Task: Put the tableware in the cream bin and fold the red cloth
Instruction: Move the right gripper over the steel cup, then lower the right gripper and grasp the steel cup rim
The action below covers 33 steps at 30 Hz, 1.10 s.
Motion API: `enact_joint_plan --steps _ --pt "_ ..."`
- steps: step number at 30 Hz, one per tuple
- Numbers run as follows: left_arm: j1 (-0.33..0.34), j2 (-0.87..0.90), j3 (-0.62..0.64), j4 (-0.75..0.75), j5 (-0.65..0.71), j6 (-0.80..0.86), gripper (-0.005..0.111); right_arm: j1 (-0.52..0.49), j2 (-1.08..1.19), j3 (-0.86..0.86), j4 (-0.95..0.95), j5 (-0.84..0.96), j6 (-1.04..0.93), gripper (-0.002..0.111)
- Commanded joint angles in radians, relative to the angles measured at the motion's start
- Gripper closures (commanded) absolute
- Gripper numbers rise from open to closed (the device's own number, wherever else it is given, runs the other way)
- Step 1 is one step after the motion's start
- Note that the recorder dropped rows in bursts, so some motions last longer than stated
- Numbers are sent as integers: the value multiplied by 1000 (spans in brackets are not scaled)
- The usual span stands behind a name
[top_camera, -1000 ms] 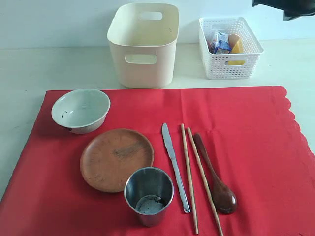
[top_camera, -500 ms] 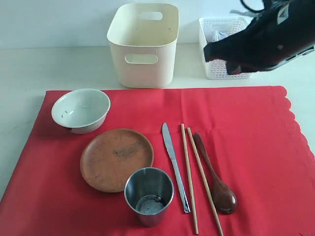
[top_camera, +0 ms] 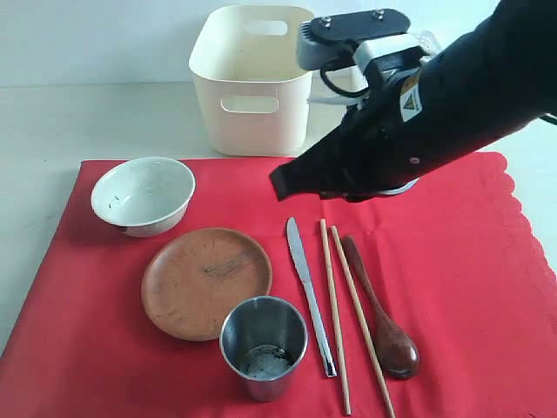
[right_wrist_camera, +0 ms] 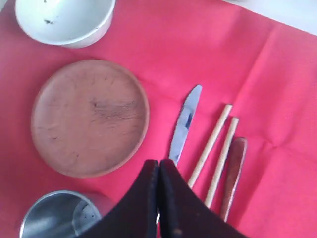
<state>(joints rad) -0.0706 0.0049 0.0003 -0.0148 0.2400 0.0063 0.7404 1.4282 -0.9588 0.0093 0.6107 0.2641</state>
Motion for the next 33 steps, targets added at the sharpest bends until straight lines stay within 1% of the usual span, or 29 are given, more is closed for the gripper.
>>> enact_joint_plan --steps 1,3,5,14,18,23,26,33 --pt "2 -5 0 1 -2 1 106 85 34 5 -1 5 -10 108" --pt "2 -5 0 1 -2 1 106 114 50 5 -1 7 -10 108" --pt "2 -5 0 1 -2 1 106 140 64 5 -9 7 -10 103" --pt "2 -5 0 1 -2 1 106 230 103 5 -19 23 -39 67" --pt "2 -5 0 1 -2 1 106 258 116 5 -19 27 -99 55" --pt "2 -5 0 1 -2 1 106 267 124 5 -16 46 -153 50" --pt "2 -5 0 1 -2 1 106 267 124 5 -21 48 -194 50" --pt "2 -5 0 1 -2 1 106 267 124 5 -21 48 -192 50"
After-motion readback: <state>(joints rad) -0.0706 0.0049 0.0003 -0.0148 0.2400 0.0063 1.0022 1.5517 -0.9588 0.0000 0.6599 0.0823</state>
